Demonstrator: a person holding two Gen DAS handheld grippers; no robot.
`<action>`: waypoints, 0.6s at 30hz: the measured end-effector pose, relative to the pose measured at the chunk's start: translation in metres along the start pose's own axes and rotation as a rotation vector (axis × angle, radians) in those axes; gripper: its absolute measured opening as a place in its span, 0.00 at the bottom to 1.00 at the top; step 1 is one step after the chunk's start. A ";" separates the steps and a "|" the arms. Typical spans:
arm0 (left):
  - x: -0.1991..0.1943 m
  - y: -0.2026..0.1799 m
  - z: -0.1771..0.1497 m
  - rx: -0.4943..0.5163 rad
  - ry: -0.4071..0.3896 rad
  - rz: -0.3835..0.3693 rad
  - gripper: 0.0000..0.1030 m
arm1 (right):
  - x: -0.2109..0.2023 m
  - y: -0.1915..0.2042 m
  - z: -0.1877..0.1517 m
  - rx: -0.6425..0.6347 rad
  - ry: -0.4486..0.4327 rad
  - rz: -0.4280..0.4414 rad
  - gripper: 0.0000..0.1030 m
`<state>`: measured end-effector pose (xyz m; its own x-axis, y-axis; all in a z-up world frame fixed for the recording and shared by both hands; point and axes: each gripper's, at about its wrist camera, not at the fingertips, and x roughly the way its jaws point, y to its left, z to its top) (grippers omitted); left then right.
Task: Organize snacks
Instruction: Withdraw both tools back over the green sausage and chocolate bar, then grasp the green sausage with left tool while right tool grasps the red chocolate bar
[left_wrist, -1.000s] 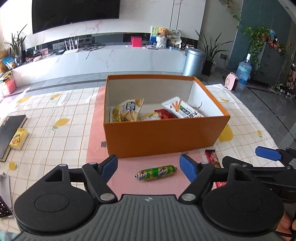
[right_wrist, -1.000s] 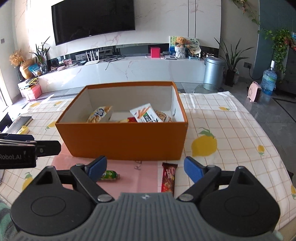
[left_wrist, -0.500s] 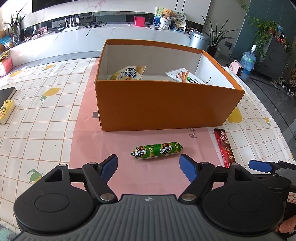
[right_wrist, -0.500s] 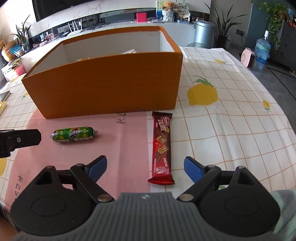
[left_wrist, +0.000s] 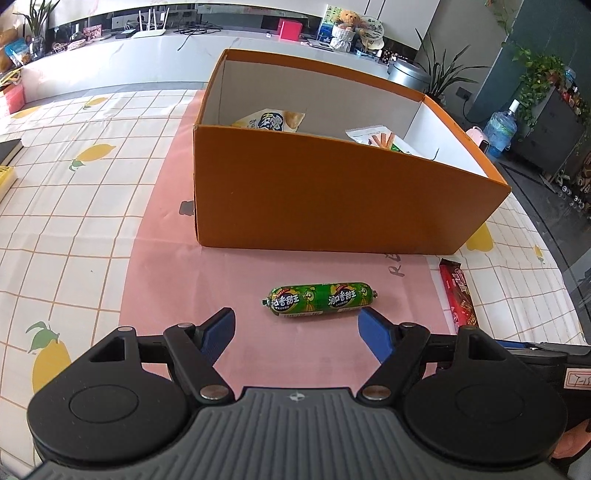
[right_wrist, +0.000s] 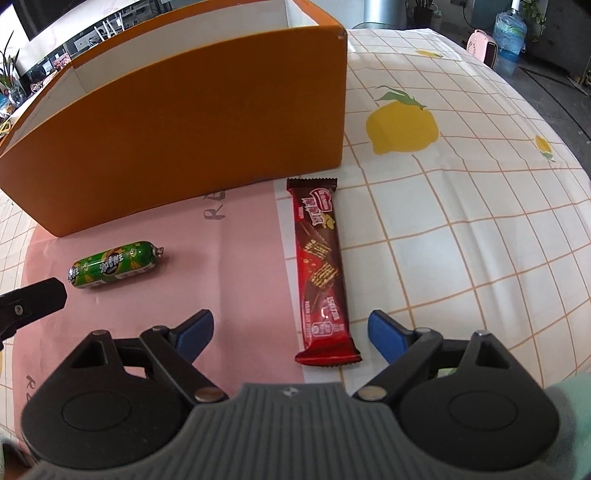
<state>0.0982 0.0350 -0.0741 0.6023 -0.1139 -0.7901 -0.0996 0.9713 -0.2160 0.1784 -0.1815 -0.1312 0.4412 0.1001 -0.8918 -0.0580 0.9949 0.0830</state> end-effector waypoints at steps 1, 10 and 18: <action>0.000 0.001 0.000 -0.003 0.001 -0.003 0.86 | 0.001 0.003 0.000 -0.011 -0.002 -0.010 0.86; 0.003 0.008 0.000 -0.018 0.009 -0.008 0.86 | -0.001 0.029 -0.006 -0.167 -0.057 0.008 0.72; 0.007 0.010 -0.003 -0.028 0.029 -0.023 0.86 | -0.009 0.043 -0.012 -0.267 -0.103 0.062 0.37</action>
<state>0.0990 0.0435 -0.0835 0.5812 -0.1428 -0.8011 -0.1082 0.9622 -0.2500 0.1609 -0.1402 -0.1252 0.5171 0.1748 -0.8379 -0.3152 0.9490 0.0034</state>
